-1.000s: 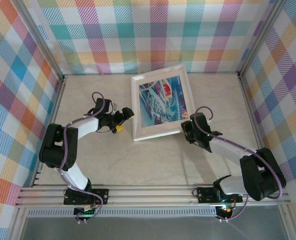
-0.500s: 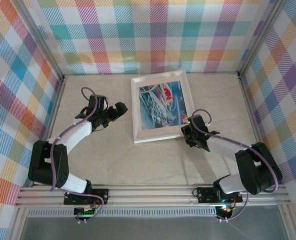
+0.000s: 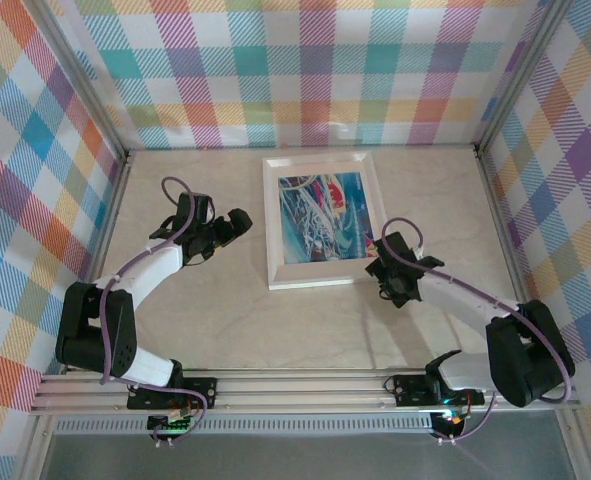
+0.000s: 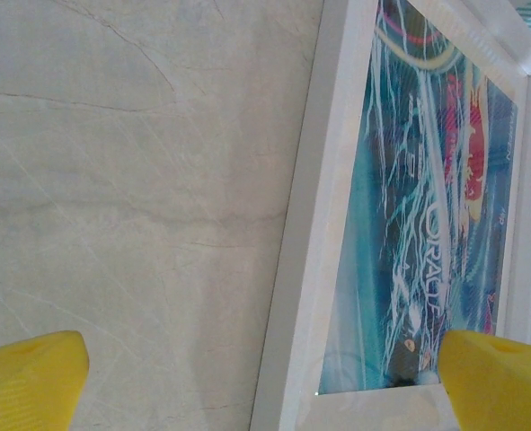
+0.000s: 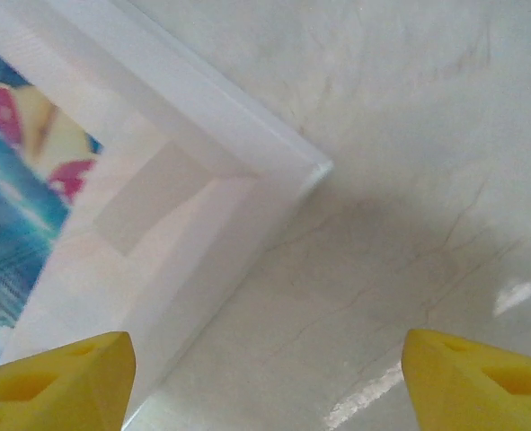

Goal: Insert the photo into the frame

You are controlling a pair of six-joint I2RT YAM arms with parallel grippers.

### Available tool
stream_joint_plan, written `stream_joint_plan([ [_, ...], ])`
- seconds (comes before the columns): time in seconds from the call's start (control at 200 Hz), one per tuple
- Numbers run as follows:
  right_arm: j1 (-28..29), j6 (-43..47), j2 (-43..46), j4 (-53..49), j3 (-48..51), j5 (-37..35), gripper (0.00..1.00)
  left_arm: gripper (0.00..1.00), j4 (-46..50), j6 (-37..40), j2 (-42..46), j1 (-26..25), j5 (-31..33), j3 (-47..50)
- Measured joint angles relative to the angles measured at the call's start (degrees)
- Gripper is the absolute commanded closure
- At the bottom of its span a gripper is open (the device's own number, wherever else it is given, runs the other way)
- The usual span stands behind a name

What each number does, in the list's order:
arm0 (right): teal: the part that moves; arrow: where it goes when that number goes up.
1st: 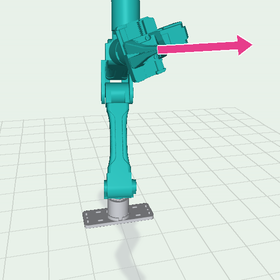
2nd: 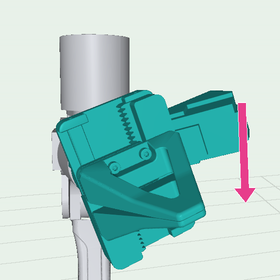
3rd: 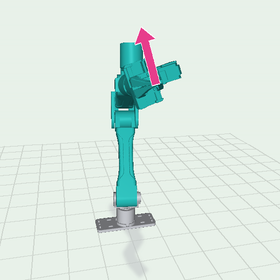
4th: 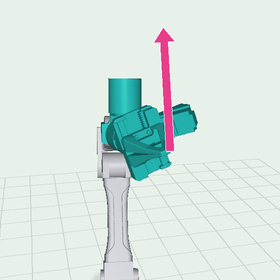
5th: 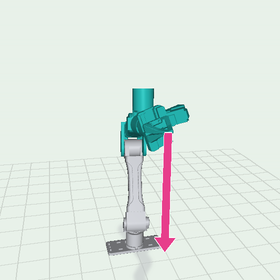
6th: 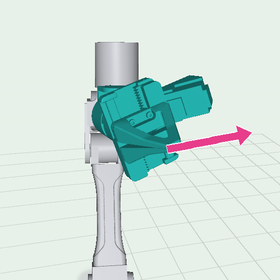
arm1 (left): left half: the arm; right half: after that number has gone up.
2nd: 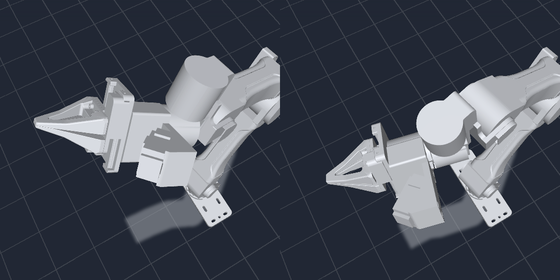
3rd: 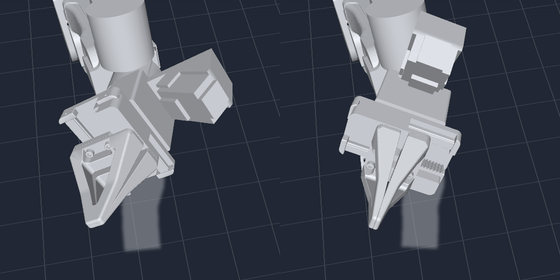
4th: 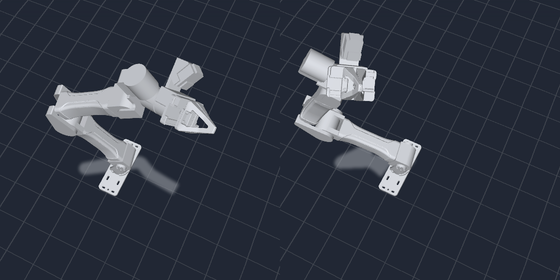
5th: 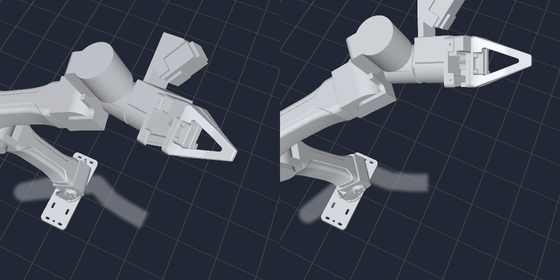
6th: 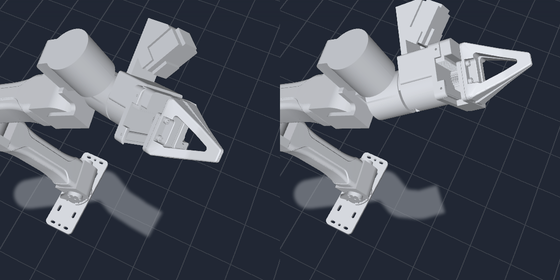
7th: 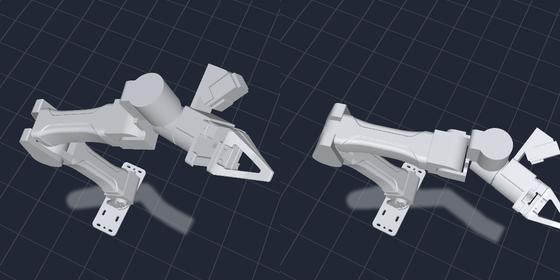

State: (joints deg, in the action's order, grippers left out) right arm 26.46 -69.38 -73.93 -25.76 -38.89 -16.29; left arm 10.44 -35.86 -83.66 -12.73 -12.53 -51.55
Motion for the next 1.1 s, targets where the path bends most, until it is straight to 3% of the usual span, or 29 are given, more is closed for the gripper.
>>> stream_joint_plan([
  [0.29, -9.4, 26.56, -1.38, -0.5, -7.98, -1.18, 0.13, 0.0, 0.02, 0.15, -3.58, 0.0, 0.09, -1.11],
  [0.605, -17.11, 52.35, -22.23, 2.12, -27.34, 10.75, 0.12, 0.0, -0.13, -0.9, -7.41, 2.95, 1.09, -4.83],
  [0.845, -18.95, 61.26, -39.82, -2.45, -46.49, 18.53, 0.16, 0.0, 0.17, -2.49, -7.21, 7.69, 3.5, -4.66],
  [0.985, -19.39, 63.73, -45.99, -5.49, -52.43, 20.57, 0.17, 0.0, 0.94, -2.47, -5.27, 8.48, 5.27, -3.13],
  [1.1, -19.39, 65.37, -48.68, -8.41, -55.01, 20.2, 0.3, 0.0, 1.75, -2.47, -4.33, 8.83, 5.66, -2.38],
])
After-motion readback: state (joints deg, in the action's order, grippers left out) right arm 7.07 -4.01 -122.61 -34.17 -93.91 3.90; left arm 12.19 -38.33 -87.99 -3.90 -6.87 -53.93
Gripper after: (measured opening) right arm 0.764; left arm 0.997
